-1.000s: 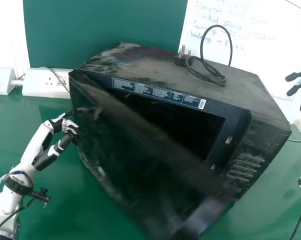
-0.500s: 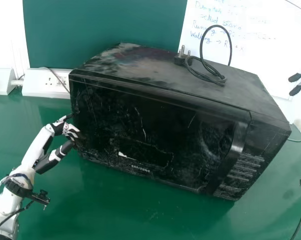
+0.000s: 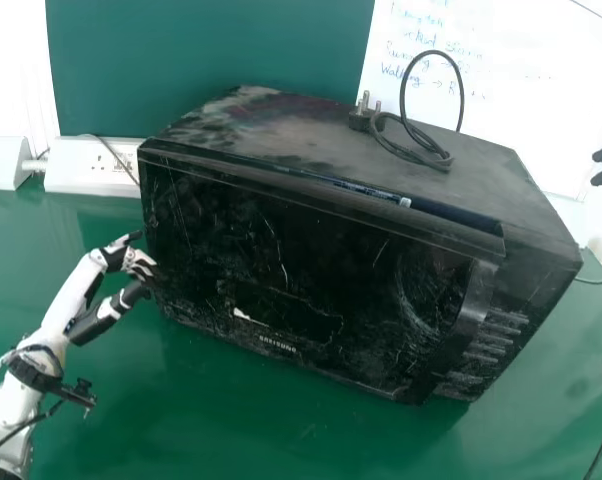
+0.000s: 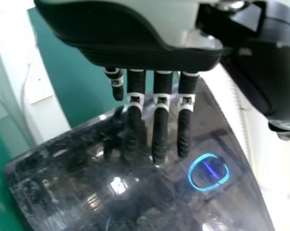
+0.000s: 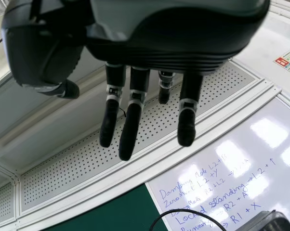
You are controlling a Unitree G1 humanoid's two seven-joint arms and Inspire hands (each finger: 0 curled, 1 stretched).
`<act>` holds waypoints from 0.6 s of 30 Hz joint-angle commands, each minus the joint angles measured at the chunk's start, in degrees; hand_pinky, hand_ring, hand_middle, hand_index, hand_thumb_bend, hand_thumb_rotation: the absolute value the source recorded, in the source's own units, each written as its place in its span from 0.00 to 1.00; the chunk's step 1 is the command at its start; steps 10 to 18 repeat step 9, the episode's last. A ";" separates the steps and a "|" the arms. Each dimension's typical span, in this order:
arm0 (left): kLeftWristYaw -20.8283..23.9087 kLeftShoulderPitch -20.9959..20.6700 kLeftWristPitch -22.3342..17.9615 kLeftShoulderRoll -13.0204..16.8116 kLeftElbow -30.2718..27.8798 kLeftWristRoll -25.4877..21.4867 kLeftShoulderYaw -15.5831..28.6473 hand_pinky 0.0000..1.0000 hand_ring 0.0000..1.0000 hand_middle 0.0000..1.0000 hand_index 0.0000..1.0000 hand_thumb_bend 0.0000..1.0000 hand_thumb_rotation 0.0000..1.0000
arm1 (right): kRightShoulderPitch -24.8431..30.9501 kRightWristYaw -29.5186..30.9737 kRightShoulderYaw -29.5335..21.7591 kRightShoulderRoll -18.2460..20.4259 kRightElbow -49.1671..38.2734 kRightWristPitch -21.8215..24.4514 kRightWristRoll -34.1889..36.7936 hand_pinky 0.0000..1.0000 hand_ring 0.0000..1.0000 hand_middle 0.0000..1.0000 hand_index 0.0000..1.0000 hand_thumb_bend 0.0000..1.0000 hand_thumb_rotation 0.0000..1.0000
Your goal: Put biscuit inside oven
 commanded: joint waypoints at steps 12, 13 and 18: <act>-7.59 -2.77 14.19 -2.58 4.43 -19.81 3.55 0.30 0.35 0.43 0.49 0.52 0.07 | 0.98 -1.91 -0.20 -1.16 0.95 -1.68 -1.58 0.19 0.26 0.39 0.49 0.51 0.18; -7.59 -2.77 14.19 -2.58 4.43 -19.81 3.55 0.30 0.35 0.43 0.49 0.52 0.07 | 0.98 -1.91 -0.20 -1.16 0.95 -1.68 -1.58 0.19 0.26 0.39 0.49 0.51 0.18; -7.59 -2.77 14.19 -2.58 4.43 -19.81 3.55 0.30 0.35 0.43 0.49 0.52 0.07 | 0.98 -1.91 -0.20 -1.16 0.95 -1.68 -1.58 0.19 0.26 0.39 0.49 0.51 0.18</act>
